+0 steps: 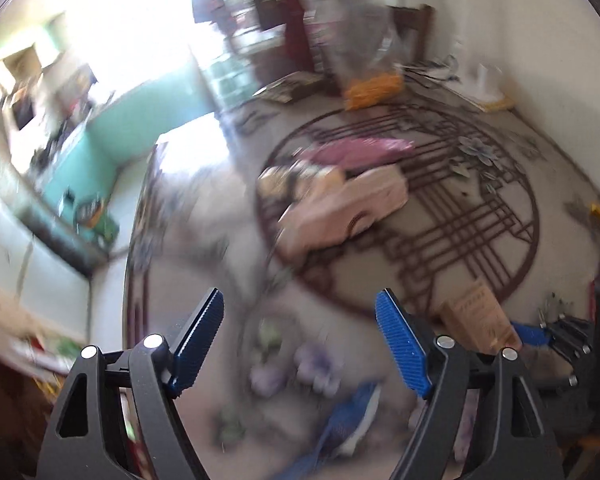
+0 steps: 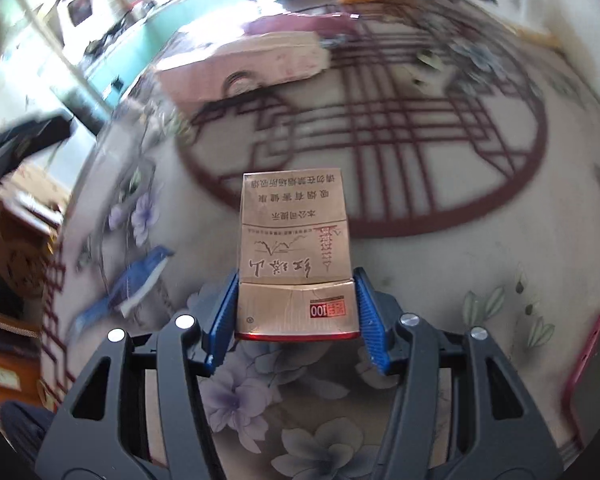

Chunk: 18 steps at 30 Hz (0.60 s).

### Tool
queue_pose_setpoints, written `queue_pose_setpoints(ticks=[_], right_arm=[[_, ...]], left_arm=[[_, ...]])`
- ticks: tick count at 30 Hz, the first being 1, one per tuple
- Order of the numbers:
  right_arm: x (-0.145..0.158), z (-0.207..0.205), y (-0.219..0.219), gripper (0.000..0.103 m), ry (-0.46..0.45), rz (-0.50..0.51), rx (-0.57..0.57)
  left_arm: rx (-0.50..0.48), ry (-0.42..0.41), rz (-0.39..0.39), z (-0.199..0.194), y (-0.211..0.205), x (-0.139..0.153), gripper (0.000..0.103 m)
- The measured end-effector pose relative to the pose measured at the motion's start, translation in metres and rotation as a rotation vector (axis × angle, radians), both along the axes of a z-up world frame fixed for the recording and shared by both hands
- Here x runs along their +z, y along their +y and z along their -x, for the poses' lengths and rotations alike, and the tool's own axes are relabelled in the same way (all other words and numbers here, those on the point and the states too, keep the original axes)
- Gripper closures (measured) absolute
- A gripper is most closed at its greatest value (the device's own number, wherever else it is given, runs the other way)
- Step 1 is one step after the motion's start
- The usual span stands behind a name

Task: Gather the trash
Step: 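Grasp the pink printed snack box with the left tool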

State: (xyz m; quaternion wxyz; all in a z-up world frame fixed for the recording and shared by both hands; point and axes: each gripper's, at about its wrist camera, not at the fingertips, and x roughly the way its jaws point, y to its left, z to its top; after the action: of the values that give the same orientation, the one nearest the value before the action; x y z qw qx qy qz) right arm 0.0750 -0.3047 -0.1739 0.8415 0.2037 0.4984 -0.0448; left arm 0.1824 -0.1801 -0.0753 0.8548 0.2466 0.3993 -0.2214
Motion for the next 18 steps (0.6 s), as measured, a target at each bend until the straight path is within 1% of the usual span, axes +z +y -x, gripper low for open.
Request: queue_pose_setpoints(ticks=[1, 2, 4, 5, 7, 9, 12, 15, 17, 18], right_arm=[[0.000, 0.001, -0.006, 0.038, -0.010, -0.035, -0.019], [0.001, 0.002, -0.017, 0.031, -0.031, -0.102, -0.056], [0.003, 0.004, -0.032, 0.028, -0.066, -0.195, -0.112], [0.006, 0.005, -0.040, 0.028, -0.079, -0.214, -0.137], [0.010, 0.004, -0.047, 0.026, -0.091, -0.196, -0.162], [0.010, 0.002, -0.051, 0.025, -0.086, -0.174, -0.167], [0.005, -0.006, -0.044, 0.024, -0.044, -0.143, -0.120], [0.002, -0.013, -0.034, 0.024, -0.030, -0.096, -0.072], [0.004, -0.016, -0.027, 0.024, -0.030, -0.072, -0.044], [0.004, -0.015, -0.025, 0.024, -0.031, -0.071, -0.033]], left_arm=[[-0.038, -0.013, -0.042, -0.005, -0.020, -0.001, 0.027], [-0.073, -0.025, -0.087, -0.009, -0.038, -0.003, 0.026], [-0.129, -0.052, -0.196, -0.023, -0.070, -0.014, 0.026], [-0.143, -0.060, -0.240, -0.028, -0.081, -0.020, 0.026], [-0.155, -0.050, -0.312, -0.042, -0.100, -0.034, 0.026], [-0.146, -0.033, -0.374, -0.056, -0.112, -0.051, 0.026], [-0.119, 0.007, -0.419, -0.071, -0.118, -0.070, 0.026], [-0.086, 0.039, -0.425, -0.080, -0.116, -0.082, 0.027], [-0.076, 0.065, -0.407, -0.082, -0.116, -0.085, 0.039], [-0.071, 0.076, -0.401, -0.082, -0.114, -0.085, 0.048]])
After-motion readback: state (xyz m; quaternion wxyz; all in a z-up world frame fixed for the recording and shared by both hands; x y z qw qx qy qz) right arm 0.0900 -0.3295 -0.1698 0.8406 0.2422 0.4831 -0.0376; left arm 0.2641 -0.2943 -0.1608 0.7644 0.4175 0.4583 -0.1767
